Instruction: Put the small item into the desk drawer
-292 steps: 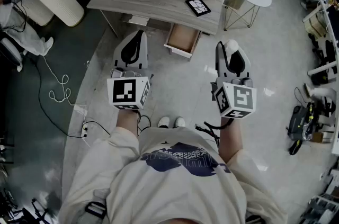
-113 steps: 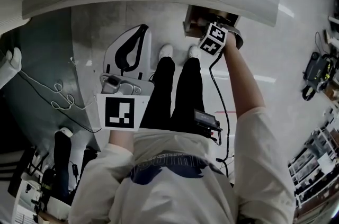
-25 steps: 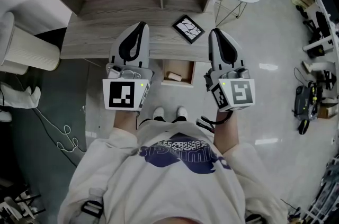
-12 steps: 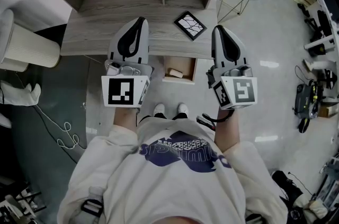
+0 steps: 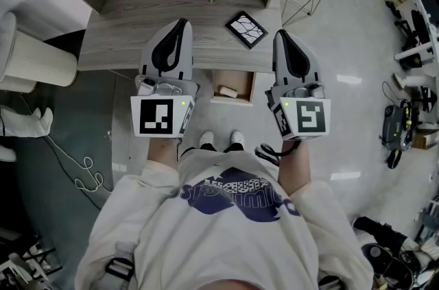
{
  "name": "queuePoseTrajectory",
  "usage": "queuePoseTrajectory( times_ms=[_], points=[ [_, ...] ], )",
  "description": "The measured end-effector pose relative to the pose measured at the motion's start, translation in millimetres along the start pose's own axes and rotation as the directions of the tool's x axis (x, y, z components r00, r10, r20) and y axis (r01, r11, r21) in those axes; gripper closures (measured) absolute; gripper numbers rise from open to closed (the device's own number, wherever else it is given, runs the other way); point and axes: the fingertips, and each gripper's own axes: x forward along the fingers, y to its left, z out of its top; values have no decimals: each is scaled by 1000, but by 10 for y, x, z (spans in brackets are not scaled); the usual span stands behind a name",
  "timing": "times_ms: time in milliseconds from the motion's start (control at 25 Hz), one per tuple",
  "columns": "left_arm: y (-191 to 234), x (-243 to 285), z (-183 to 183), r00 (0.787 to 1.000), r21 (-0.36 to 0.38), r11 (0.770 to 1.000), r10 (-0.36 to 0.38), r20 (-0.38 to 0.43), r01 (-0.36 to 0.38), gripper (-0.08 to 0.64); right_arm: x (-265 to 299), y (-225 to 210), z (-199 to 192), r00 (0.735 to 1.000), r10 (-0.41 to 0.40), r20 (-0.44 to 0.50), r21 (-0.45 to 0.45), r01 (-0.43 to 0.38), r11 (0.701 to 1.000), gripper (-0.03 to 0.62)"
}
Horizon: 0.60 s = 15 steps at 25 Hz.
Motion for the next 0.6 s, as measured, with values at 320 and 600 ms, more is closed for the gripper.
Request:
queuePoseTrajectory(
  times_ms=[320, 600],
  points=[
    [18, 6, -30, 1000, 4, 1000, 4, -7, -4, 551, -6, -33, 11, 1000, -14, 1, -13, 14, 1000, 594],
    [45, -19, -21, 1000, -1, 1000, 8, -13, -8, 551, -12, -26, 41, 1000, -16, 2, -19, 16, 1000, 594]
  ],
)
